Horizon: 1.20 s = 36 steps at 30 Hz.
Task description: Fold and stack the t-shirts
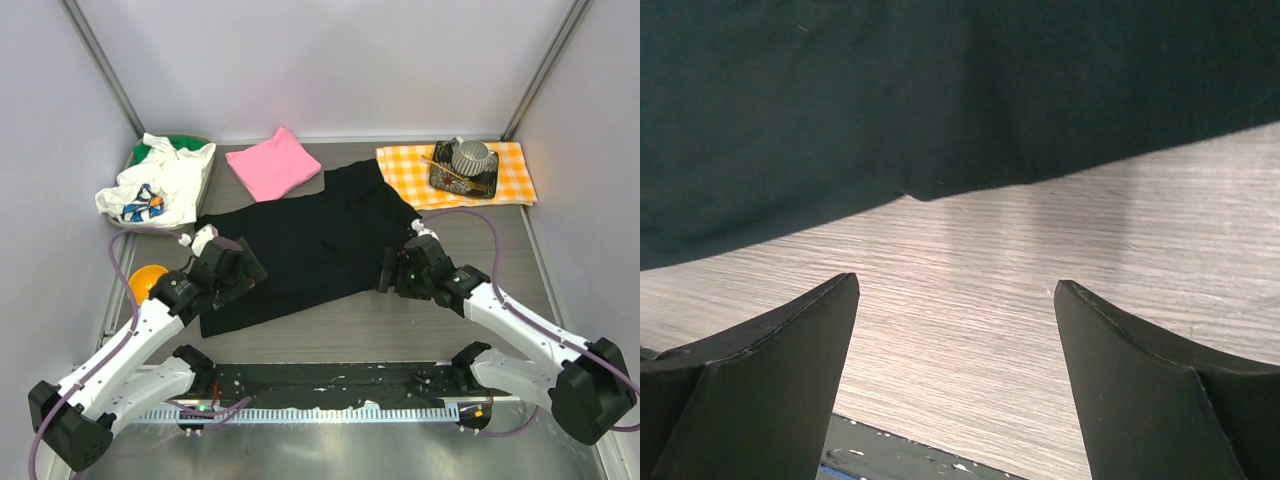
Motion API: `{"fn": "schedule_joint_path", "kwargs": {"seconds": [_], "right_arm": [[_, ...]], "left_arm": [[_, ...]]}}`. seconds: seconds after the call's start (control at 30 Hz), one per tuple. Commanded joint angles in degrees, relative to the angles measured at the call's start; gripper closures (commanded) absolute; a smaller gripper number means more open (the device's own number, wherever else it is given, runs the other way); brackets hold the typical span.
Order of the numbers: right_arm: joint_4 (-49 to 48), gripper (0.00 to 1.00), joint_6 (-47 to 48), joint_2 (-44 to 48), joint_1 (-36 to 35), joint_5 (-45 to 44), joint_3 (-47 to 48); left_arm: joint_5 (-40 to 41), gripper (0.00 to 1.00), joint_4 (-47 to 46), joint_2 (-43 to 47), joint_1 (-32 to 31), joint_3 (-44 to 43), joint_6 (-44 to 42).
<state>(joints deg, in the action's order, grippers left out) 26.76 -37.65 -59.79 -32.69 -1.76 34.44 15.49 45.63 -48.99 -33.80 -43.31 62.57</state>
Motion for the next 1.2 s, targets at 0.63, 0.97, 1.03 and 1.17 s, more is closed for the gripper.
{"fn": "schedule_joint_path", "kwargs": {"seconds": [0.63,0.97,1.03,1.17], "right_arm": [[-23.8,0.15,3.5,-19.6,-0.3,0.4,2.6],[-11.9,0.16,-1.2,-18.4,-8.5,-6.0,-4.5],[-10.2,0.16,-3.7,-18.3,-11.7,-6.6,-5.4],[-8.0,0.17,-10.4,-16.7,-18.8,-7.0,-8.8]], "left_arm": [[2.2,0.0,-0.8,0.5,-0.3,-0.7,-1.6],[2.4,0.0,-3.0,0.3,-0.3,0.8,-2.0],[2.0,0.0,-3.5,0.2,-0.2,1.6,-1.9],[1.4,0.0,-4.6,-0.2,-0.3,2.4,-1.7]]}}
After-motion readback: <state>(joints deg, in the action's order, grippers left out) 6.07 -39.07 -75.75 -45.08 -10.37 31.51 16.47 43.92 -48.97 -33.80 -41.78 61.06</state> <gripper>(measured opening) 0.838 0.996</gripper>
